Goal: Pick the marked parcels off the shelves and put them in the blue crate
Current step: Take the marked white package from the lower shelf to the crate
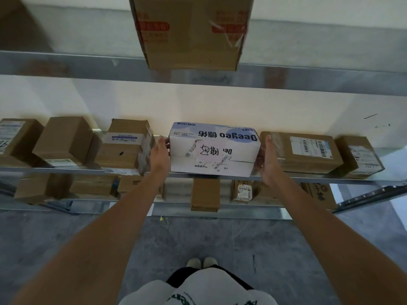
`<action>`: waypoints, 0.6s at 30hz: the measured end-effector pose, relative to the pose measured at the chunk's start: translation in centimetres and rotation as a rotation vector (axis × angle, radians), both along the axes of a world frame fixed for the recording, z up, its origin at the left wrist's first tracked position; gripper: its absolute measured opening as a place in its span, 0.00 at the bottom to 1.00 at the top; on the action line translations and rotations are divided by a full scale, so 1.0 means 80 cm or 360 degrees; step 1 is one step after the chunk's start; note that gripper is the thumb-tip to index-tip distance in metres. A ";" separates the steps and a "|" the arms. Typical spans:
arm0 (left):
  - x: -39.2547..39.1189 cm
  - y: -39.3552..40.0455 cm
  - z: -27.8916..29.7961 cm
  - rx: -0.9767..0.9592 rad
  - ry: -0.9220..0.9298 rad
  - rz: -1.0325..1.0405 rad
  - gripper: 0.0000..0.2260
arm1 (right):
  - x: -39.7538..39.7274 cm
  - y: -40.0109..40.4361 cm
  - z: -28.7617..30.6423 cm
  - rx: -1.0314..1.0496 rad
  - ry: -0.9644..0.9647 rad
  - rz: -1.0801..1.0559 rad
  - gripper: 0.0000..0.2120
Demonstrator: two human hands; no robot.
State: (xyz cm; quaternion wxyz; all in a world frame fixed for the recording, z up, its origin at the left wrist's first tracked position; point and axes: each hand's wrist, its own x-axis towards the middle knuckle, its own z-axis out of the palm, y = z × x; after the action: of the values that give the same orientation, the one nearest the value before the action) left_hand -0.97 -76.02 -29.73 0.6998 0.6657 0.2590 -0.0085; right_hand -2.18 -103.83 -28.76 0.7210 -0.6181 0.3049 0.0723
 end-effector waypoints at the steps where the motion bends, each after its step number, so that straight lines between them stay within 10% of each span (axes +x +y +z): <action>1: 0.001 -0.001 -0.001 0.0005 0.0019 0.0004 0.20 | 0.001 0.001 0.001 0.0011 0.0006 -0.0010 0.29; 18: 0.011 -0.011 -0.004 0.0090 0.0175 -0.0045 0.20 | 0.007 0.002 -0.009 -0.0004 0.0181 0.0091 0.50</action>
State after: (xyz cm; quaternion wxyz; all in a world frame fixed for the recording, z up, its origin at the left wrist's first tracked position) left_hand -0.08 -76.89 -30.05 0.6652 0.6873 0.2879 -0.0477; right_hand -1.66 -103.68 -29.44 0.6994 -0.6223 0.3276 0.1276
